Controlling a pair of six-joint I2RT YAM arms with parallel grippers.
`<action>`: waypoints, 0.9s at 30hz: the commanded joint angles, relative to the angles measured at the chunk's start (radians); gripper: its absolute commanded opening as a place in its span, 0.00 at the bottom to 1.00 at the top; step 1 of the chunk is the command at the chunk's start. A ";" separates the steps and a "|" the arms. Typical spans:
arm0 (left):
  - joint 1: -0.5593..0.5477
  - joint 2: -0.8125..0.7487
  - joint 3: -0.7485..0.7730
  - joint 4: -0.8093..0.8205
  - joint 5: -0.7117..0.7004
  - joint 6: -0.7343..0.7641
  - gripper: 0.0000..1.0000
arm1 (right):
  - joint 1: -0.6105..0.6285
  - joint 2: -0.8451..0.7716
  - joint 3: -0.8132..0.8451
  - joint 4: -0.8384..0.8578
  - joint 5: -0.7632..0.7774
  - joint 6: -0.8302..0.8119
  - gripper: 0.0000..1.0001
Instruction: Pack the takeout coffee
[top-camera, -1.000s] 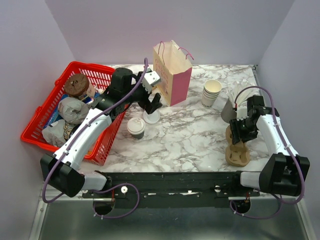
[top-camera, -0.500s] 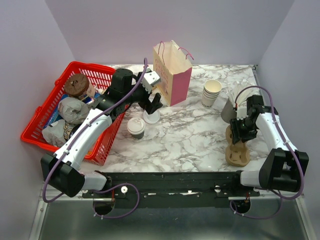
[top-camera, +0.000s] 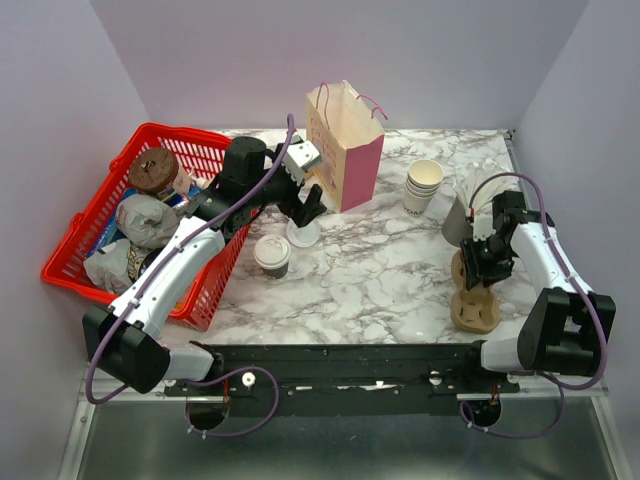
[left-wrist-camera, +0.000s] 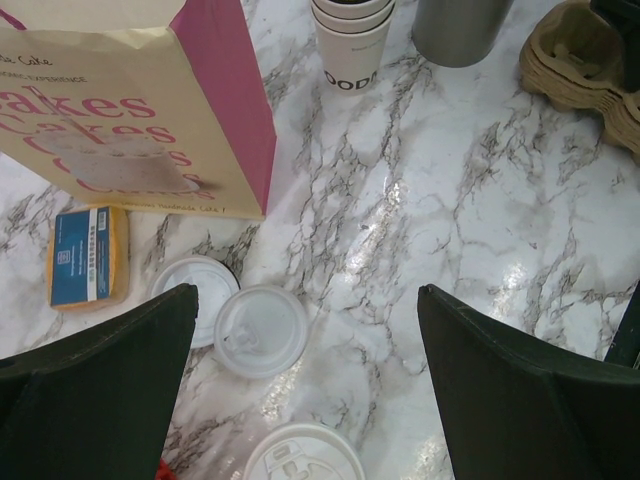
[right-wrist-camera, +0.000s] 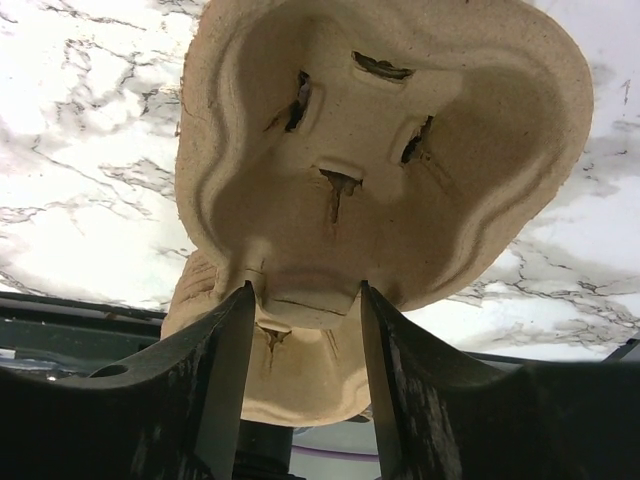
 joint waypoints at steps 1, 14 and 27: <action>-0.001 0.003 -0.012 0.014 -0.014 -0.007 0.99 | -0.006 0.017 -0.008 0.014 0.010 0.003 0.52; 0.000 0.000 -0.012 0.017 -0.011 -0.007 0.99 | -0.006 -0.075 0.033 -0.060 0.013 -0.008 0.15; -0.001 0.017 0.033 0.031 -0.031 -0.035 0.99 | -0.006 -0.215 0.104 -0.187 -0.191 -0.123 0.01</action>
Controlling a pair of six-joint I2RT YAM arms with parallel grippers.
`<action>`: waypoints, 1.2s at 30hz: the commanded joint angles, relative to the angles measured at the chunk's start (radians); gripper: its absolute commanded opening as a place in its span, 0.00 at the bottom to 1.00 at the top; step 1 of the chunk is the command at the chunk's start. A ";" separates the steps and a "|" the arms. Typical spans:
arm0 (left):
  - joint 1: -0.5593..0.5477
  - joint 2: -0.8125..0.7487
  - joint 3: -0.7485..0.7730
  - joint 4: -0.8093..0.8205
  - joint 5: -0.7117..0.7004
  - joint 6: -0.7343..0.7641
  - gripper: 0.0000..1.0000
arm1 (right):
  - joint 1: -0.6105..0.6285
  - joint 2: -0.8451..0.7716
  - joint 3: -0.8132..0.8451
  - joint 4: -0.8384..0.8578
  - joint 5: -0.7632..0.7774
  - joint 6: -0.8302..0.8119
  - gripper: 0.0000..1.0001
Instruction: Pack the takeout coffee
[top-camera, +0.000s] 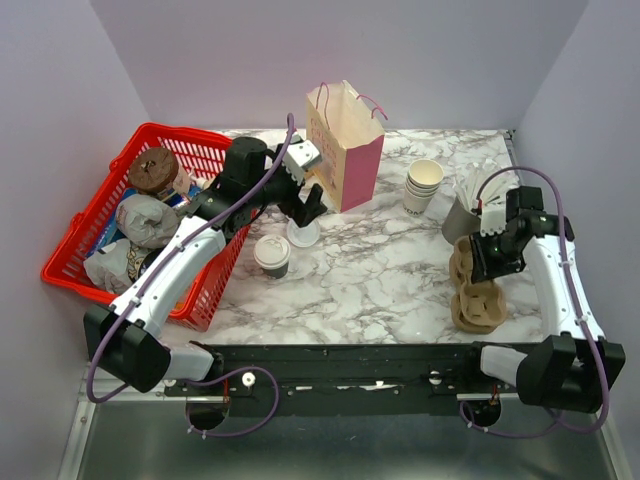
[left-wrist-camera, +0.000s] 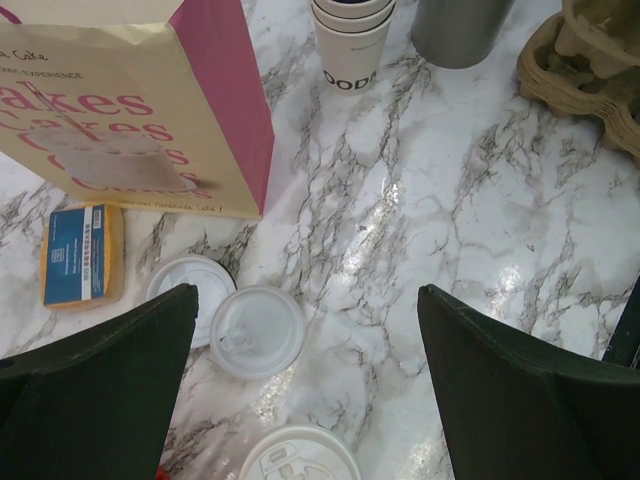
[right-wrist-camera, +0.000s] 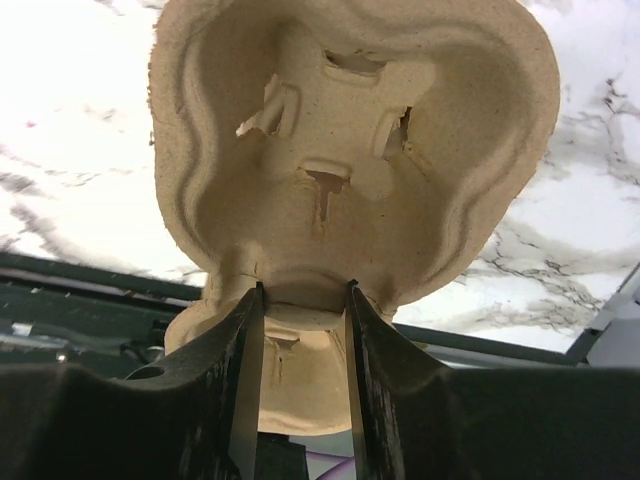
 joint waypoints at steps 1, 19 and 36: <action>0.000 0.022 0.060 0.020 -0.034 -0.021 0.99 | -0.005 -0.057 0.026 -0.086 -0.172 -0.105 0.01; 0.000 0.066 0.158 -0.031 -0.078 0.016 0.99 | 0.266 -0.101 0.128 -0.045 -0.322 -0.200 0.01; 0.028 0.031 0.155 -0.046 -0.141 0.074 0.99 | 0.453 0.198 0.240 0.151 -0.315 0.073 0.01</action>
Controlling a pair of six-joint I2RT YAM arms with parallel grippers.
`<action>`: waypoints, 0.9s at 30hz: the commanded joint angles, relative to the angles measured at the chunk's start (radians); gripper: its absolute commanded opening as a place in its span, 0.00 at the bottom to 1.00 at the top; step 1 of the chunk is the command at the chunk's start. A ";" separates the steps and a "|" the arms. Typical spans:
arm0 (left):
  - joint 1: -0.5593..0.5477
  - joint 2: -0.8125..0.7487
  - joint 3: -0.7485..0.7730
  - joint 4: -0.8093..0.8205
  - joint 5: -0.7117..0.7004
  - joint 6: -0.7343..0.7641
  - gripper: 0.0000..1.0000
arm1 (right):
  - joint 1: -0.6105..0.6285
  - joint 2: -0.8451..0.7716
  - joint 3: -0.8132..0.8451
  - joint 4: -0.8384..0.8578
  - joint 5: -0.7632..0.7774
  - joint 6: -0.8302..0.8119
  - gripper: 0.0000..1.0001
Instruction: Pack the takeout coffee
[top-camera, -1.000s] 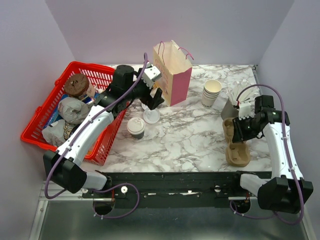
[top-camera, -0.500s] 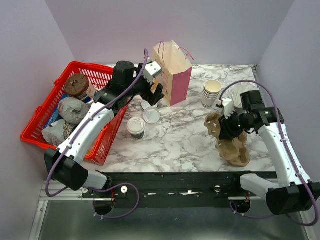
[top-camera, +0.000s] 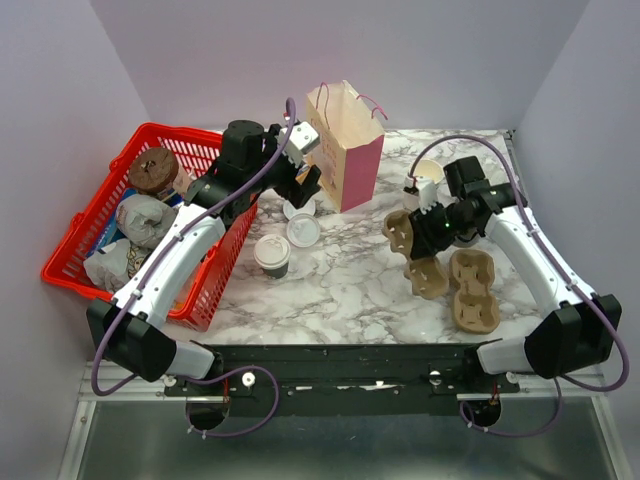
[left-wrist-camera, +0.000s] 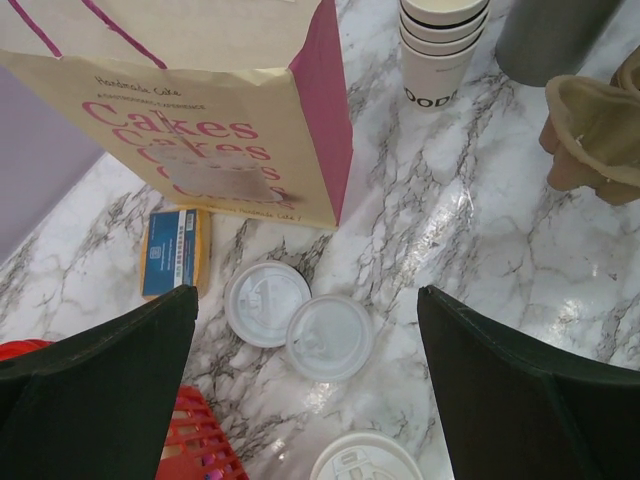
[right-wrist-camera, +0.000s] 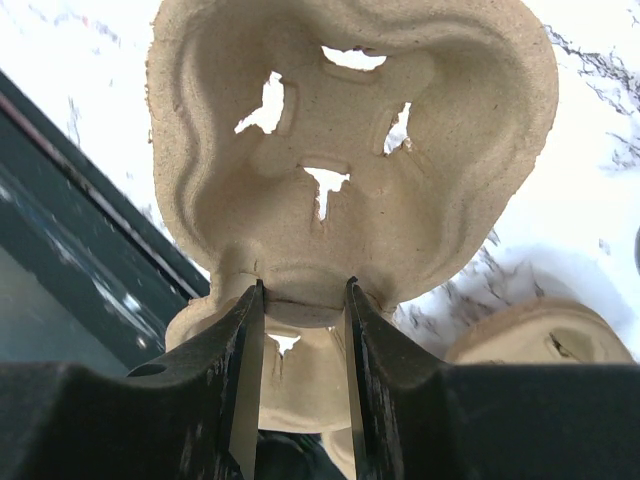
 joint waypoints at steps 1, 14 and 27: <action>0.008 -0.031 0.016 0.001 -0.029 0.018 0.99 | 0.052 0.049 0.002 0.082 0.007 0.120 0.00; 0.008 -0.028 0.042 -0.009 -0.095 0.036 0.99 | 0.063 0.075 -0.227 0.129 0.275 0.229 0.00; 0.009 -0.033 0.035 -0.013 -0.097 0.036 0.99 | -0.007 0.160 -0.224 0.139 0.338 0.262 0.43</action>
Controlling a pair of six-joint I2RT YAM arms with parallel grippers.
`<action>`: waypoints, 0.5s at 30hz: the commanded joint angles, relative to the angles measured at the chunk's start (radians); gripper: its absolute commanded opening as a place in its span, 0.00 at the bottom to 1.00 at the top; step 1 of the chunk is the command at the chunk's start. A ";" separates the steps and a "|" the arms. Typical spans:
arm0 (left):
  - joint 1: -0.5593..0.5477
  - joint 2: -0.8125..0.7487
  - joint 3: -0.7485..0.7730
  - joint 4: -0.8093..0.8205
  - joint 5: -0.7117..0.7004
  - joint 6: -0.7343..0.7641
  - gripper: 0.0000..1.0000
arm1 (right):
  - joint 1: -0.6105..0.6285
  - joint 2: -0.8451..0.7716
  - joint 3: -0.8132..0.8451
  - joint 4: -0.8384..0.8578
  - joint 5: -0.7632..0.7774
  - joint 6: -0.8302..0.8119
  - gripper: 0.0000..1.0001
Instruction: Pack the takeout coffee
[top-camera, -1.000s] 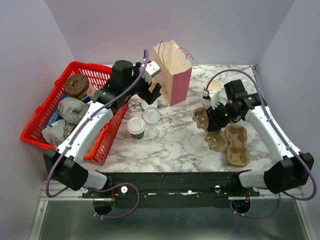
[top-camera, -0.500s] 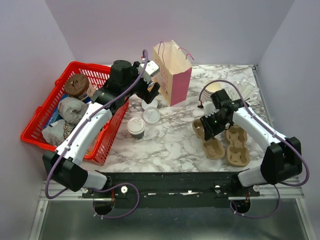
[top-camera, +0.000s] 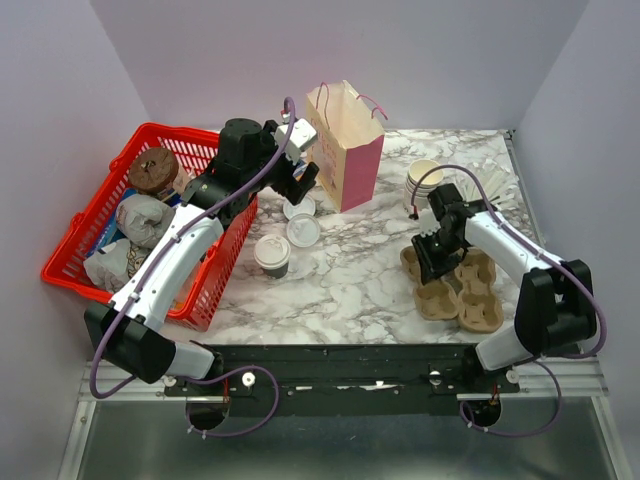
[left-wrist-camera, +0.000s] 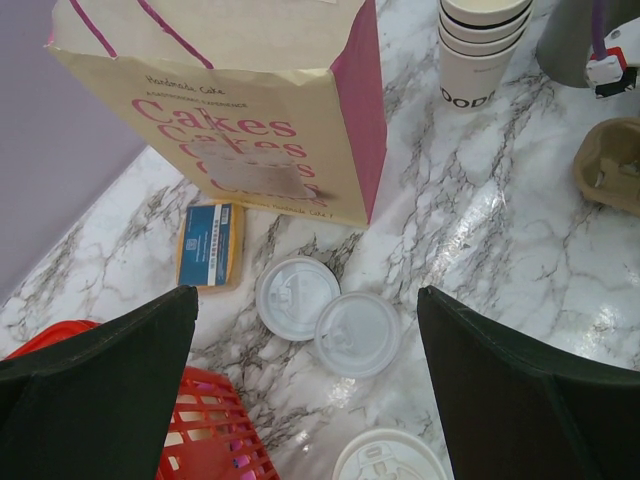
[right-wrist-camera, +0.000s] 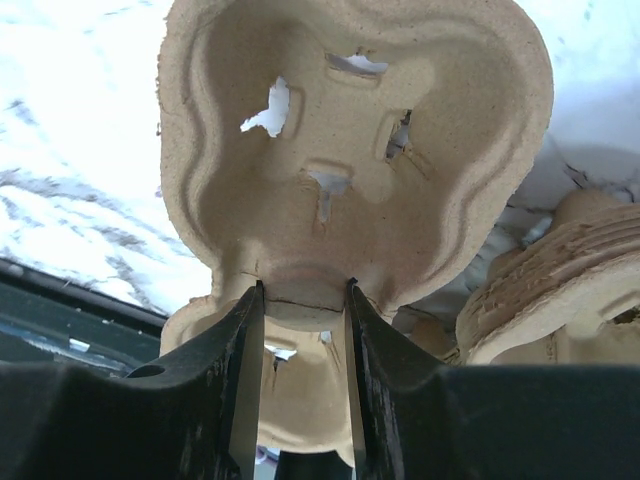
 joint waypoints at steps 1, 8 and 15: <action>0.003 -0.021 0.027 -0.007 -0.031 0.013 0.99 | -0.010 0.019 0.013 0.012 0.014 -0.005 0.54; 0.012 -0.036 0.041 -0.036 -0.045 0.047 0.99 | 0.002 -0.023 0.252 -0.051 -0.244 -0.148 0.81; 0.066 -0.036 0.079 -0.111 -0.059 0.046 0.99 | 0.069 0.081 0.636 -0.039 -0.337 -0.380 0.83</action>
